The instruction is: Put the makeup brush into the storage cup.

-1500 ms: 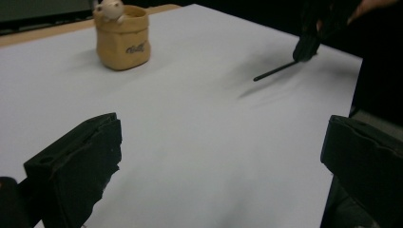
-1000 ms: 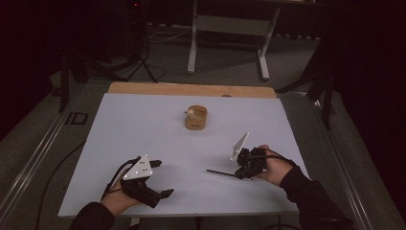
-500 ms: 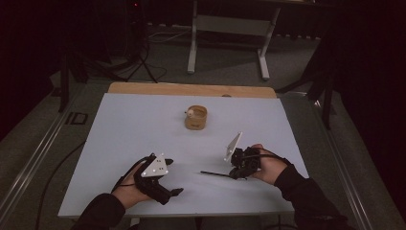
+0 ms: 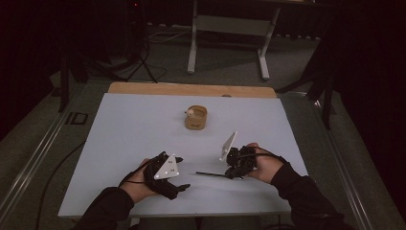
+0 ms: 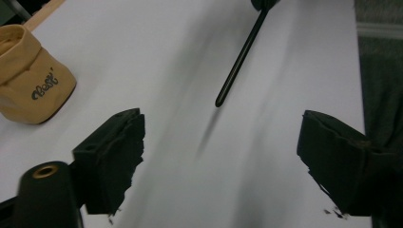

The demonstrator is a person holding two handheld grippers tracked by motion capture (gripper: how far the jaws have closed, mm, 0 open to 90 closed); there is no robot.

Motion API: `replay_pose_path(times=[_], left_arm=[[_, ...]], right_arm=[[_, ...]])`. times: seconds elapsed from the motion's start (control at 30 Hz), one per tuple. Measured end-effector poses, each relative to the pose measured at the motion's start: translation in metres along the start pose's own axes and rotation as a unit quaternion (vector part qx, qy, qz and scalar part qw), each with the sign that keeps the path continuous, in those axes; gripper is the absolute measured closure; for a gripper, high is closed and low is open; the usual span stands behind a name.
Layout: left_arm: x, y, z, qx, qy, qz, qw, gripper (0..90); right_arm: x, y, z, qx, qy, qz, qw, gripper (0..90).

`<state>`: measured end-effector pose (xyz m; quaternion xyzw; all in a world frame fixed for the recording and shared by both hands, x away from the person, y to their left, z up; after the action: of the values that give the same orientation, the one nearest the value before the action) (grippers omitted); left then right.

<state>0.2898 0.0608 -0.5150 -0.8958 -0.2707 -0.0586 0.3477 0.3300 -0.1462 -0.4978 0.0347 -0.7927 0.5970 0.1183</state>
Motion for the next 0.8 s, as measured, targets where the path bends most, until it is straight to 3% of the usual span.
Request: replay_pose_path(times=[0.1,0.3,0.5,0.8], left_arm=[[-0.001,0.004,0.001,0.012,0.023,-0.005,0.9997,23.8],[-0.004,0.013,0.003,0.026,0.036,-0.003,0.999,31.3],[-0.006,0.021,0.004,0.042,0.079,-0.013,0.9959,42.9],[-0.012,0.026,0.002,0.036,0.116,-0.006,0.9926,61.9]], right_arm=[[0.001,0.0,-0.003,-0.001,-0.003,-0.002,1.0,85.6],[0.002,0.0,-0.01,-0.004,-0.009,-0.005,0.9999,85.6],[0.005,0.003,-0.017,0.002,-0.013,-0.011,0.9999,85.6],[0.007,0.004,-0.023,0.007,-0.024,-0.012,0.9996,85.6]])
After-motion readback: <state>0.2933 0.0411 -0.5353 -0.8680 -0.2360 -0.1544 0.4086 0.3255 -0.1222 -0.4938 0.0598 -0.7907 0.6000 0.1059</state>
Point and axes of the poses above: each handheld gripper's, and its own axes: y roughly forward along the jaws, z roughly out of its underside, x roughly to its left, the point moved 6 cm from there along y, roughly forward along the jaws, and after that the axes turned 8 degrees about -z, right-handed, at the moved point
